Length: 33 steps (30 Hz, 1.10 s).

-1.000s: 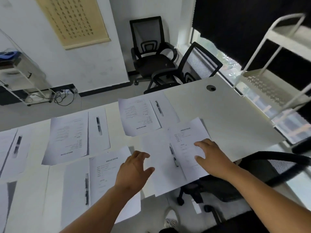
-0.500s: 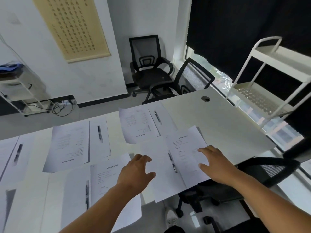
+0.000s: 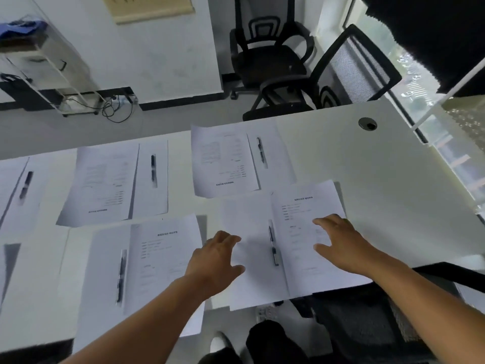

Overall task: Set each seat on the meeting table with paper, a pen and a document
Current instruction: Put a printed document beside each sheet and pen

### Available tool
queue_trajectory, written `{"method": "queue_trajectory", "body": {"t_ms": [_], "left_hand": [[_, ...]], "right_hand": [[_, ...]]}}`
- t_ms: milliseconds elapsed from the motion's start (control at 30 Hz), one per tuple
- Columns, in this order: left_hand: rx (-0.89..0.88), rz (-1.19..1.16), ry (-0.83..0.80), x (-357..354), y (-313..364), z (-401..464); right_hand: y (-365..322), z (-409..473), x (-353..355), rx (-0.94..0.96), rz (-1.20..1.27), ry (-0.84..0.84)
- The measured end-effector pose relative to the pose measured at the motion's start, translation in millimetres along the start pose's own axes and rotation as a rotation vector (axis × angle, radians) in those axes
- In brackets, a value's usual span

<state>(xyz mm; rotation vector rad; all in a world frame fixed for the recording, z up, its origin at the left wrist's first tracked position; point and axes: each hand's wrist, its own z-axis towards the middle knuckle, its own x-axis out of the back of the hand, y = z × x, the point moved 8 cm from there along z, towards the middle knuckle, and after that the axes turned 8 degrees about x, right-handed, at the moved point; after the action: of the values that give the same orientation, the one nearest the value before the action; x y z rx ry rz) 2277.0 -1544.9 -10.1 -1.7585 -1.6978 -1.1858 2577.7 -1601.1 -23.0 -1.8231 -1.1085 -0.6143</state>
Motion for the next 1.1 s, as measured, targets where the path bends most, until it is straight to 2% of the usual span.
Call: {"method": "queue_trajectory", "body": {"t_ms": [133, 633, 767, 867, 1100], "left_hand": [[0.022, 0.028, -0.013, -25.8, 5.1, 15.5], [0.051, 0.217, -0.050, -75.7, 27.2, 39.4], [0.077, 0.215, 0.007, -73.3, 26.3, 30.5], [0.093, 0.203, 0.037, -76.1, 19.4, 10.4], [0.063, 0.254, -0.024, -101.6, 14.5, 6.1]], "right_hand": [[26.3, 13.8, -18.0, -0.011, -0.049, -0.051], [68.3, 17.2, -39.5, 0.038, -0.146, -0.038], [65.0, 6.6, -34.9, 0.106, -0.180, 0.048], [73.4, -4.0, -32.8, 0.090, -0.215, 0.087], [89.4, -17.3, -50.6, 0.038, -0.240, 0.074]]}}
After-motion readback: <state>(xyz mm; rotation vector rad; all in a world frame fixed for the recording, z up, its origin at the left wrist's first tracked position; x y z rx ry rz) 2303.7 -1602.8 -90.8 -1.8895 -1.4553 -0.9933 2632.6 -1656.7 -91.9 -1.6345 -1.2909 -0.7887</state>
